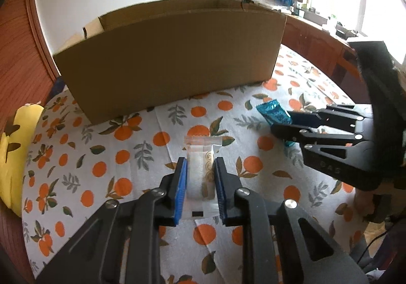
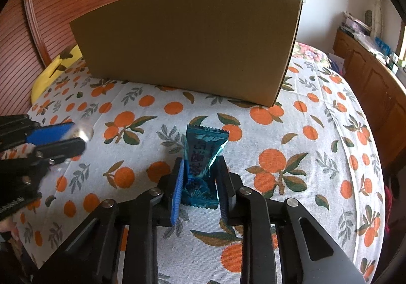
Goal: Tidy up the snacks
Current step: 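Lift and carry biscuit packet with left tool while right tool carries teal candy to box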
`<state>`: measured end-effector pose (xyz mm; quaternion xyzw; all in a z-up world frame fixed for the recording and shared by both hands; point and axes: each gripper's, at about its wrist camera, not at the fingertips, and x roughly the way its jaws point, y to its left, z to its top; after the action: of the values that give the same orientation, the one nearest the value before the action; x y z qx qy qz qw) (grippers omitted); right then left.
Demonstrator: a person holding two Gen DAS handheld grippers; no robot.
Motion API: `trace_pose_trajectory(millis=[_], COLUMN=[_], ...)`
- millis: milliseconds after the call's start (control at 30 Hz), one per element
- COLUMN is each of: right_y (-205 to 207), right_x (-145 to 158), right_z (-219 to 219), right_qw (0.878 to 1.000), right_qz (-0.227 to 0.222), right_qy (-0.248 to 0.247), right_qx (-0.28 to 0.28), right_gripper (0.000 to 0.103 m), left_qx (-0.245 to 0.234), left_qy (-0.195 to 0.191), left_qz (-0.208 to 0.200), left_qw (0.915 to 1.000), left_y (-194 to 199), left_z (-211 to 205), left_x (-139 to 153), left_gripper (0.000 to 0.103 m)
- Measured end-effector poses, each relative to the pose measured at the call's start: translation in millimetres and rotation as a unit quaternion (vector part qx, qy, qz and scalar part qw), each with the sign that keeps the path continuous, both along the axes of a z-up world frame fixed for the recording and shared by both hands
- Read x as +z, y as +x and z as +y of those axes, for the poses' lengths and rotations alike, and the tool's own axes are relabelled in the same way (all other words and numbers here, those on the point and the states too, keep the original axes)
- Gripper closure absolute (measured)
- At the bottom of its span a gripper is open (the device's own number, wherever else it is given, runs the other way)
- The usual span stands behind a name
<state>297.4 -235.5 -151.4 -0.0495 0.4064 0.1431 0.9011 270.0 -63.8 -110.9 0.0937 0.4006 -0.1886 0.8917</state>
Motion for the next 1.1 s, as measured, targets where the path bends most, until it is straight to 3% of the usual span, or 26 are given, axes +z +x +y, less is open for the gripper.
trace_pose_trajectory(millis=[300, 467, 1100], right_y=[3, -7, -43], right_x=[6, 12, 96], right_z=[-15, -11, -3], right_qw=[0.999, 1.000, 0.996], right_qz=[0.003, -0.015, -0.088], right_qy=[0.037, 0.007, 0.011], right_qx=[-0.010, -0.009, 0.025], right_gripper=[0.083, 0.083, 0.083], left_qx=[0.001, 0.000, 0.025], left_qy=[-0.012, -0.015, -0.045], left_qz=[-0.021, -0.027, -0.082], left_qw=[0.9997, 0.9995, 0.9953], left_y=[-21, -31, -34], left_z=[9, 13, 29], left_x=[20, 25, 77], left_gripper=[0.084, 0.084, 0.084])
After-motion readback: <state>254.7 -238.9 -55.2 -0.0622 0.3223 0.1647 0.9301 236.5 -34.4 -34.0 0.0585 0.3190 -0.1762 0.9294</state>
